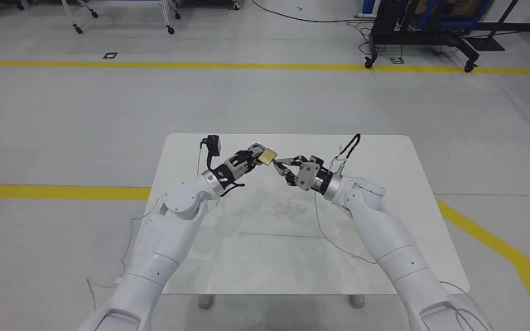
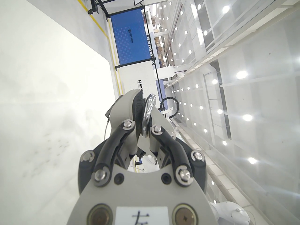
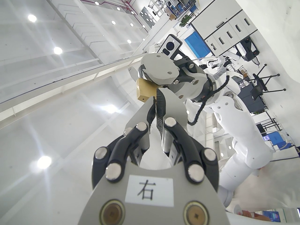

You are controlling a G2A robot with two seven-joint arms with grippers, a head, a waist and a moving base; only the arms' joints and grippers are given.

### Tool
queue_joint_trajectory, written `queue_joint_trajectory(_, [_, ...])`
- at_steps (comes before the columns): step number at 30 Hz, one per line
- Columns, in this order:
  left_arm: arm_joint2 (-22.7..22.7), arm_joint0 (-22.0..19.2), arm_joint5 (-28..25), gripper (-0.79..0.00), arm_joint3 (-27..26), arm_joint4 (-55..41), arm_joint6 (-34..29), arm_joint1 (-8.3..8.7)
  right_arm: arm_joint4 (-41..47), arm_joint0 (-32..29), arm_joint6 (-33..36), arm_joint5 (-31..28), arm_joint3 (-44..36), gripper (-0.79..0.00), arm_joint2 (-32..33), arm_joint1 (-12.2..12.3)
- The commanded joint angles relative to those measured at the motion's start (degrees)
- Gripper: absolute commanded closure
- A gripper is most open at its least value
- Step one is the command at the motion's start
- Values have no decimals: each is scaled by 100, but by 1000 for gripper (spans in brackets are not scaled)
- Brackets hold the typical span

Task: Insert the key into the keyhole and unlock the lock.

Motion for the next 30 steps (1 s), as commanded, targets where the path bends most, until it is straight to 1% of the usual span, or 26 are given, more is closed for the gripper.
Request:
queue_joint_trajectory(1, [-21,2,47,0,10,-111,-25,-3,-123,-25,30,-102,-64,-277,-19,8])
queue_joint_trajectory(6, [-115,16,147,0,57,-528,-141,-10,-475,-126,272,-490,-271,-351,-29,45])
queue_joint_trajectory(11, [-190,7,262,0,122,-645,-139,0,-825,-262,351,-990,-491,-379,66,93])
queue_joint_trajectory(12, [-197,7,271,0,130,-643,-136,2,-997,-298,269,-1200,-560,-474,107,108])
queue_joint_trajectory(13, [-202,8,274,0,131,-643,-140,3,-1172,-345,199,-1413,-647,-520,144,123])
queue_joint_trajectory(14, [-206,12,265,0,123,-644,-158,5,-1342,-397,150,-1728,-772,-440,208,139])
queue_joint_trajectory(15, [-211,22,246,0,106,-652,-195,8,-1501,-490,118,-2052,-890,-413,285,158])
queue_joint_trajectory(17, [-220,42,214,0,61,-627,-260,17,-1834,-676,-15,-2558,-1144,-431,441,197])
queue_joint_trajectory(18, [-221,54,214,0,40,-606,-279,22,-1946,-780,-64,-2764,-1295,-508,521,215])
queue_joint_trajectory(19, [-225,61,202,0,13,-575,-282,27,-1959,-818,-61,-2802,-1341,-714,541,220])
queue_joint_trajectory(20, [-232,72,178,0,-10,-536,-254,31,-1959,-818,-61,-2802,-1341,-785,541,220])
queue_joint_trajectory(22, [-229,96,259,0,-37,-555,-228,31,-1959,-818,-61,-2802,-1341,-785,541,220])
queue_joint_trajectory(30, [-229,96,259,0,-37,-555,-228,31,-1959,-818,-61,-2802,-1341,-785,541,220])
